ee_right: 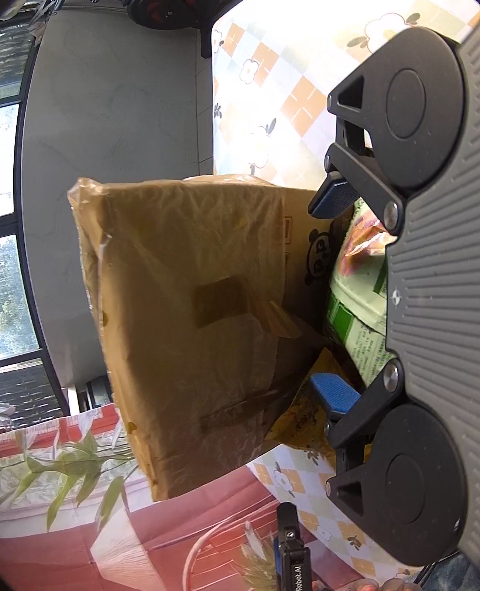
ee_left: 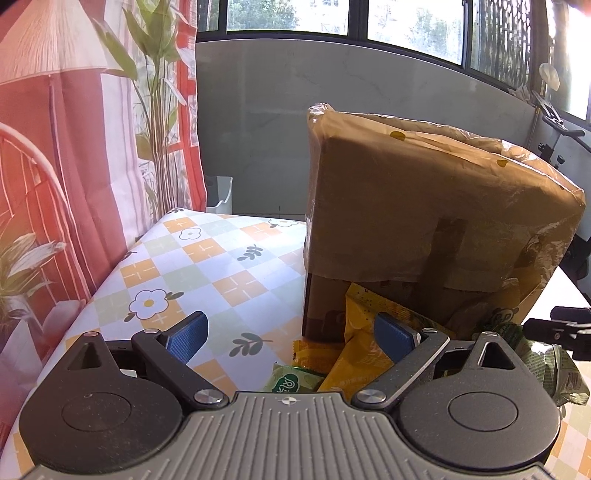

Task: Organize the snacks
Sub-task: 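Close the right tool on the green-white snack bag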

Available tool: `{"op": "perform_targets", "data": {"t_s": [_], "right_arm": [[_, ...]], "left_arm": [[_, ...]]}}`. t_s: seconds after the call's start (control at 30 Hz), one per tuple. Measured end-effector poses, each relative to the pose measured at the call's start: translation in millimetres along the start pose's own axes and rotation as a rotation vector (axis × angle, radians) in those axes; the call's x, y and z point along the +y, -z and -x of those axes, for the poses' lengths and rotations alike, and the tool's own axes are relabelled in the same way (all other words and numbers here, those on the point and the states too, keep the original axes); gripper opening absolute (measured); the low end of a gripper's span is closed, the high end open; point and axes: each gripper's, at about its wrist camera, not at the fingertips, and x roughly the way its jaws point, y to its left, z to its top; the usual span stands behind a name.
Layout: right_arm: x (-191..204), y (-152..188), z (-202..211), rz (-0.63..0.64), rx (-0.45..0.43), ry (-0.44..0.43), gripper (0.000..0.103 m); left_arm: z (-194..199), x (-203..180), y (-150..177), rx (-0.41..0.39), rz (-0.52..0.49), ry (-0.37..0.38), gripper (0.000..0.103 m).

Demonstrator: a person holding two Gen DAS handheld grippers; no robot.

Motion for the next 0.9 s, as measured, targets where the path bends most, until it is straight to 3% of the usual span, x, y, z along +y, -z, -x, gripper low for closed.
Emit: {"op": "perform_targets", "data": {"t_s": [0.17, 0.4, 0.53, 0.7, 0.9], "right_arm": [[0.9, 20.7, -6.2, 0.014, 0.057, 0.052, 0.101], [-9.8, 49.0, 3.9, -0.049, 0.042, 0.112, 0.103], [-11.5, 55.0, 13.0, -0.045, 0.003, 0.080, 0.103], [-25.9, 53.9, 7.9, -0.148, 0.028, 0.046, 0.103], [-18.2, 48.5, -6.0, -0.053, 0.093, 0.027, 0.103]], "left_arm": [[-1.3, -1.6, 3.7, 0.012, -0.004, -0.024, 0.098], [-4.7, -2.5, 7.2, 0.029, -0.004, -0.009, 0.098], [-8.8, -1.5, 9.3, 0.051, 0.015, 0.011, 0.098], [-10.6, 0.9, 10.2, 0.062, 0.033, 0.026, 0.098], [-11.0, 2.9, 9.5, 0.066, 0.049, 0.015, 0.098]]}}
